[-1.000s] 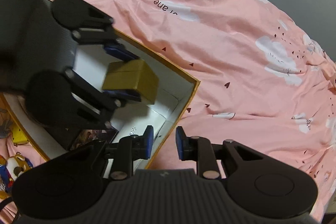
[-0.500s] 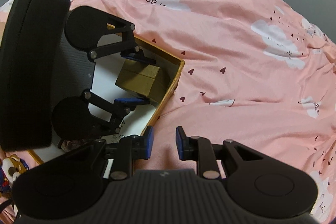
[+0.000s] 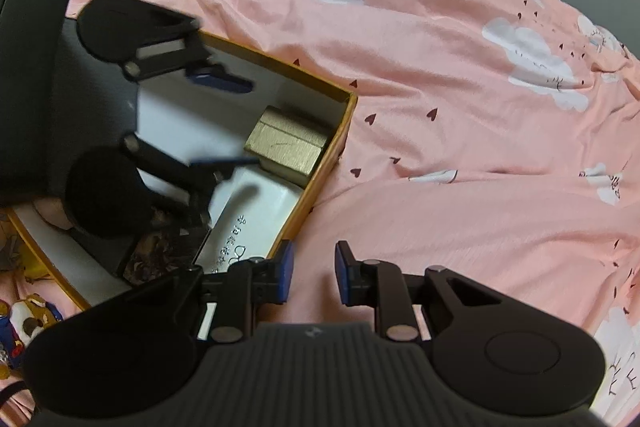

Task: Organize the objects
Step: 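Release the white box into the orange box while the left tool lowers the gold box, then open the left tool over the gold box and move both tools to the plush toys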

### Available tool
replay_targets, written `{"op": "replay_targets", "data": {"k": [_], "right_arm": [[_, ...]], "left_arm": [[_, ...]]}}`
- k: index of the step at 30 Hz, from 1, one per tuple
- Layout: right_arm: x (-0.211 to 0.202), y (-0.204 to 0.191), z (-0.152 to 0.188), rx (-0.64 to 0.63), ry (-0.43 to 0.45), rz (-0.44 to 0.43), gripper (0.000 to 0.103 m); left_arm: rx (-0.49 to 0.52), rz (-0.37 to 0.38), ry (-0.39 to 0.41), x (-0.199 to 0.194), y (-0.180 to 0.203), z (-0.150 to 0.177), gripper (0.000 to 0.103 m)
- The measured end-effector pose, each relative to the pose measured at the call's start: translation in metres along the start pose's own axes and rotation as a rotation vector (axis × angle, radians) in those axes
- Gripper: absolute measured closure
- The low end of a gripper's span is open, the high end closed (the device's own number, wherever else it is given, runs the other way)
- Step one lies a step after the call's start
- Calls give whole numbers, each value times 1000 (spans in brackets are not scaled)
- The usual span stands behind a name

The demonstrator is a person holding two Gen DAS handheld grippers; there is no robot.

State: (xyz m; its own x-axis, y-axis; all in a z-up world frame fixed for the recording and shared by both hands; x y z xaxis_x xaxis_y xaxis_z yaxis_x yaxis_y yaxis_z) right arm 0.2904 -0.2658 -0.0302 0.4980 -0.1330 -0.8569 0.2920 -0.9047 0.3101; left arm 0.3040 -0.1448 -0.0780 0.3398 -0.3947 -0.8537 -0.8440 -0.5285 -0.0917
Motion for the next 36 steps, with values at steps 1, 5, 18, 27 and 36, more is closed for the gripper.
{"op": "replay_targets", "data": {"k": [1,5,18,27,36], "right_arm": [[1,-1,0,1,-5,-1,79],[4,-3,0,-3,-14,2,80],[-13,-5,3,14,18,25,80],[-84,-23,34,135,200,-43,44],[-90,-84,110,208,77,-234,46]], "left_arm": [[-49,36,-8,-1,-5,0,61],[-137,103,9,0,-16,1,75],[-226,111,75,-19,-19,2,79],[-264,53,245,-129,31,48,67],[-636,208,78,-160,47,122,62]]}}
Point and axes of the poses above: each gripper's, at about its wrist camera, not at the fingertips, and x roughly the way its jaws point, y to its right, z to its underside, the point moved 2 cm from there along x, roughly the way its jaws point, and after that the axes turned 15 degrees about z, right-handed, at the moved point
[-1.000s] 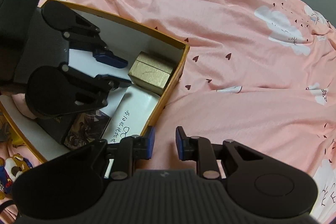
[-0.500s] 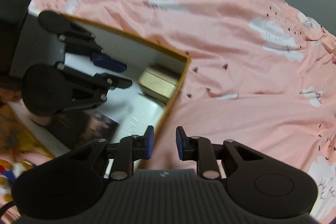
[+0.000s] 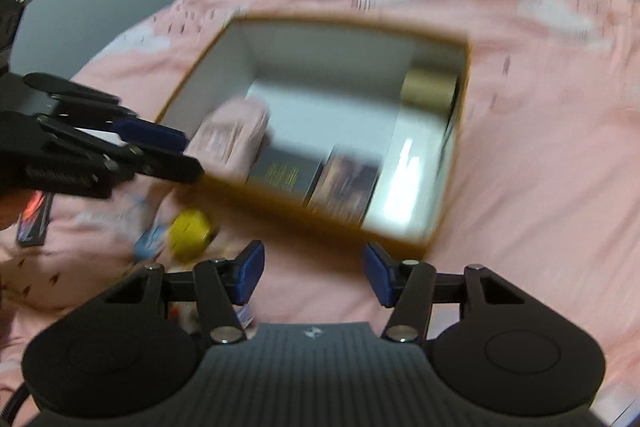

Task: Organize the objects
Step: 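Open the left tool over the gold box and move both tools to the plush toys, then grasp the brown bear plush with the left tool while the right tool grasps the white plush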

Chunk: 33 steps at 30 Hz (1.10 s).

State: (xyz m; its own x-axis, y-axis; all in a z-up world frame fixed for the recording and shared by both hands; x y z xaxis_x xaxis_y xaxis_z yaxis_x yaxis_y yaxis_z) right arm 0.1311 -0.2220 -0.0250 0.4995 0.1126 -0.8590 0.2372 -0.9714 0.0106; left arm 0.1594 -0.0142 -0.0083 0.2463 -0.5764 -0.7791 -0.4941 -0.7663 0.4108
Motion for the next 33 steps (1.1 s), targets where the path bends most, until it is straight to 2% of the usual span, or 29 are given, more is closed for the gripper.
{"op": "replay_targets", "data": {"k": [3,7,10,13,19,25,33], "right_arm": [[15,-3,27,114,-111,-81,46],[33,-4,56,245,-206,-116,45],[46,0,73,341,-275,-144,43],[55,2,86,409,-324,-167,35],[69,0,105,508,-387,-257,34],[83,-3,109,538,-412,-312,33],[85,-9,109,500,-406,-309,36]], "left_arm": [[-157,33,-38,1,-17,23,62],[-347,44,-63,13,-37,49,59],[-436,55,-60,19,-44,63,54],[-493,90,-72,23,-46,74,49],[-540,90,-103,31,-48,91,48],[-523,84,-133,42,-43,92,47],[-450,59,-181,58,-32,95,46]]}}
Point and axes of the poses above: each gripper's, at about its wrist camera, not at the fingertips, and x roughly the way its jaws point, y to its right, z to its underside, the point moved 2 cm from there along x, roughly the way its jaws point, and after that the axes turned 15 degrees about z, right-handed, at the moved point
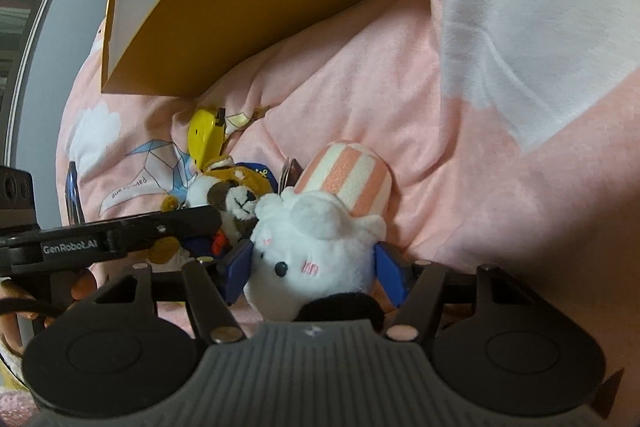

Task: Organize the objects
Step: 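Grasp the brown bear plush with the left tool while the right tool grasps the white plush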

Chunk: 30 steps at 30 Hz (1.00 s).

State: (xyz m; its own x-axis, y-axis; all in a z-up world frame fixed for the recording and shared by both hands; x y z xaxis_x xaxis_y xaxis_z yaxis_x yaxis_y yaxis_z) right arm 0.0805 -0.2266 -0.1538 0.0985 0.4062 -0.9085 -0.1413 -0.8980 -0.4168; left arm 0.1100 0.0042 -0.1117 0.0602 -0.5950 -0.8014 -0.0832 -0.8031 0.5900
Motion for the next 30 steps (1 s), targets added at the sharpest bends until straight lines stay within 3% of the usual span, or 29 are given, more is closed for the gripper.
{"op": "replay_targets", "data": {"k": [5,11,19,24,30], "right_arm": [[0,0,1,-12,0,8,36],[-3,2,1,-5,4,2,38],[-11,-3,1,-38,15,17,41],[-25,-4,-1,-54,39,17,42],[-62,-13,-10,-116,144,38,42]], "left_arm": [[95,-24,-42,5,9,0,44],[72,14,-125,6,3,-21,44],[112,-51,-263,32,9,-29,44],[82,-10,-212,14,8,-29,54],[105,105,-31,-32,18,-24,57]]}}
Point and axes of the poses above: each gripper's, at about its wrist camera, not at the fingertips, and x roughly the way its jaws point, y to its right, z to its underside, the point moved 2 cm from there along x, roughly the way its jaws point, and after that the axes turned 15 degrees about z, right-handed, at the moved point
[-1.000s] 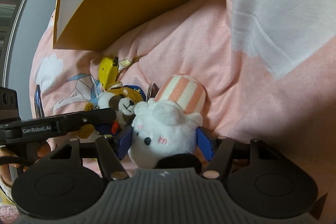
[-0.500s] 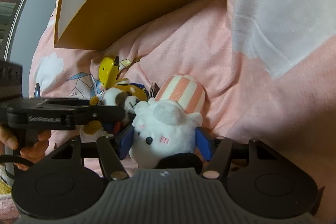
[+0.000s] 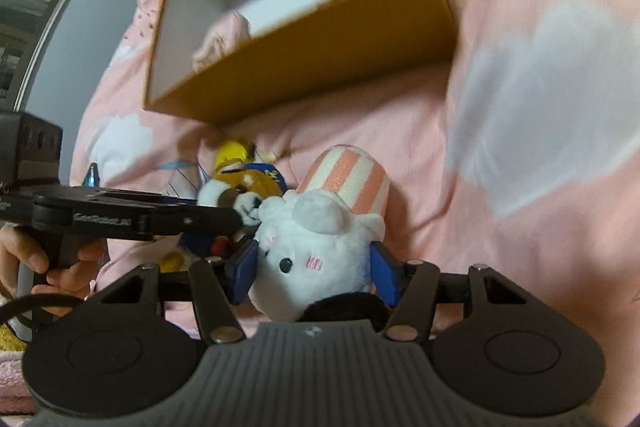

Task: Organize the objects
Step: 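Grasp the brown bear plush with the left tool while the right tool grasps the white plush, then lower both plush toys into the orange box and open both tools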

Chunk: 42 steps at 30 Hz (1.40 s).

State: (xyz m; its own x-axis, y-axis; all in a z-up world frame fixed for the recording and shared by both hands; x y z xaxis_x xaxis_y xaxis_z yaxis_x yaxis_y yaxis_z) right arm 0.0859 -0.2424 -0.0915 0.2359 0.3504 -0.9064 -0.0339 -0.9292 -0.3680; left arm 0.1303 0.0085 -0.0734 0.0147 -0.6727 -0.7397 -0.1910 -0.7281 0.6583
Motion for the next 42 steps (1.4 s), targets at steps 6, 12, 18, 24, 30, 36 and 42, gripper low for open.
{"op": "replay_targets", "data": {"k": [6,12,18,24,30,36,42], "right_arm": [[-32,-17,-16,-122,111,60,42],[-64,-33,-37,-217,220,80,42],[-90,-56,-70,-321,334,93,42],[-80,-74,-116,-451,402,177,42],[-55,-83,-162,-536,400,199,42],[-6,-94,-190,-595,346,253,42],[32,-90,-207,-621,290,252,42]], "left_arm": [[110,30,195,-44,26,3,57],[200,17,340,-74,51,-9,57],[244,11,434,-96,62,-40,57],[303,-43,499,-94,63,-81,57],[341,-97,497,-76,46,-115,57],[274,-133,451,-41,11,-149,57],[246,-128,431,-14,-10,-167,57]]}}
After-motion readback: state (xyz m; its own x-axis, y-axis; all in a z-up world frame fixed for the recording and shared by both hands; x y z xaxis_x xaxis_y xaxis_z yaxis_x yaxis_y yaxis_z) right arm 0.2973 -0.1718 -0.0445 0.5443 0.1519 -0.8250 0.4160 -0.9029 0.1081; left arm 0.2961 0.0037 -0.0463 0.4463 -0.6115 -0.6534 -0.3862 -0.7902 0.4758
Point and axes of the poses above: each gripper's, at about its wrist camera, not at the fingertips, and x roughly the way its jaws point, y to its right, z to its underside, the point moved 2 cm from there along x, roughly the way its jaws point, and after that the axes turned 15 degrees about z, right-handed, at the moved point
